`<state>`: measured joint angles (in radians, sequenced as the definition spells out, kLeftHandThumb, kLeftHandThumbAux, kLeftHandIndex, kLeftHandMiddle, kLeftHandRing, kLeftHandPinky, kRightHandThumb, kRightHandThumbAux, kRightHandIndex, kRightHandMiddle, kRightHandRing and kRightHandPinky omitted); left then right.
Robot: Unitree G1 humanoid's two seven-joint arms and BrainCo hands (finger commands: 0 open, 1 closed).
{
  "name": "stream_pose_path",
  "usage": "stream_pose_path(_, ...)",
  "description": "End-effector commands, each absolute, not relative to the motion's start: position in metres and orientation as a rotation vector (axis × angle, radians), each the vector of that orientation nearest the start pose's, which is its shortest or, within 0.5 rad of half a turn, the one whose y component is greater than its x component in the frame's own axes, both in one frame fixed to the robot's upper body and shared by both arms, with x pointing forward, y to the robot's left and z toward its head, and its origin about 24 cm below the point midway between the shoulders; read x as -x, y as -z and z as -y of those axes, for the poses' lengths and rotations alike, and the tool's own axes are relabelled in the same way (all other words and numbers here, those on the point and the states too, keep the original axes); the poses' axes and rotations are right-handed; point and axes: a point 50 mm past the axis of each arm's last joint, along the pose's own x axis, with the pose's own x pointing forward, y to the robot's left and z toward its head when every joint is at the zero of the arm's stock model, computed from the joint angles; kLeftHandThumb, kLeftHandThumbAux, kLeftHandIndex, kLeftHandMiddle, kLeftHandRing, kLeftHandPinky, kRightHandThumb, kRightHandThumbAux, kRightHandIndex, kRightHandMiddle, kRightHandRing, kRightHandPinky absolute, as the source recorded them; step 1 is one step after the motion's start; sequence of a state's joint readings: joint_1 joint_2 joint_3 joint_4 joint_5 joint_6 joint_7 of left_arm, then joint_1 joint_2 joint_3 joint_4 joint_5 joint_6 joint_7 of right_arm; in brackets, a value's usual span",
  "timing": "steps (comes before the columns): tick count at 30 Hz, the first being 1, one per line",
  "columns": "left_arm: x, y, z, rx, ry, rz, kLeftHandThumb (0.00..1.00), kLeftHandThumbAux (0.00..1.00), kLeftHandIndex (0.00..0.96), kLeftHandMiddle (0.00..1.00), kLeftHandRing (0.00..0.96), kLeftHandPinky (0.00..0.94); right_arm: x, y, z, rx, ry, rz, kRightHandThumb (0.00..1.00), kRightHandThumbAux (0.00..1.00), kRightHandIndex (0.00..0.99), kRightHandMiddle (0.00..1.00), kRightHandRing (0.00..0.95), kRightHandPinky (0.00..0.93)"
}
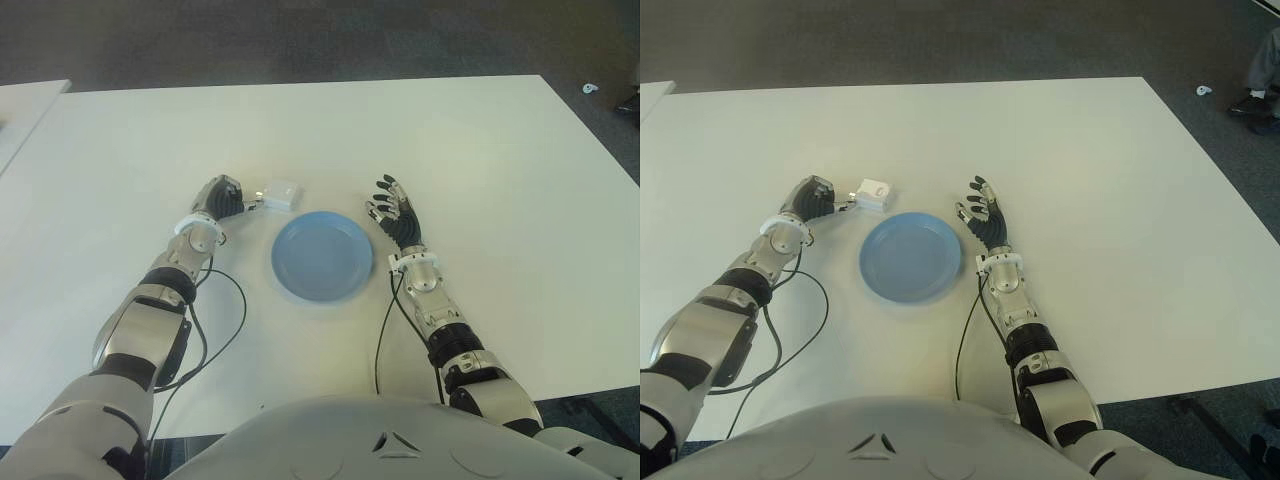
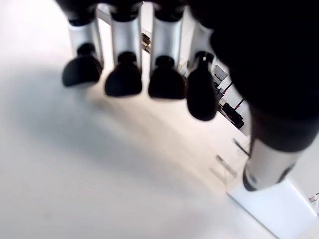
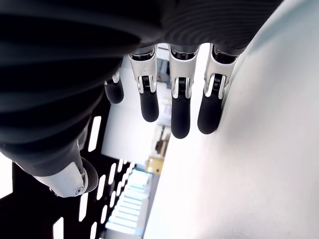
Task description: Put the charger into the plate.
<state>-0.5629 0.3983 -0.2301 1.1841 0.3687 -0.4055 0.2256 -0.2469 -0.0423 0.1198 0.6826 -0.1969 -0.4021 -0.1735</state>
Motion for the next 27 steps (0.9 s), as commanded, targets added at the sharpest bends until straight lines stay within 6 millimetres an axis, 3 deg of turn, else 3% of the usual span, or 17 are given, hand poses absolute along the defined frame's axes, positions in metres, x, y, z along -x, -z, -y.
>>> stream_pose_path(1,-0.312,0.014,-0.232,-0.822,0.068,-0.223,0.618,0.658,0.742,0.860,0.859,0.832,-0.265,0.036,0.117,0.262,-0.116,-0.139,0.000,0.636,0.061,0.171,0.245,0.316)
stream_pose_path(20,-0.306,0.017,-0.235,-0.878,0.187,-0.241,0.546,0.625,0.776,0.866,0.862,0.847,-0.265,0.036,0.116,0.292,-0.121,-0.127,0.000,0.645,0.072,0.200,0.256,0.298)
stream_pose_path(27,-0.309,0.001,-0.239,-0.946,0.260,-0.121,0.482,0.619,0.787,0.871,0.863,0.829,-0.265,0.037,0.116,0.300,-0.119,-0.122,0.000,0.653,0.078,0.210,0.262,0.303)
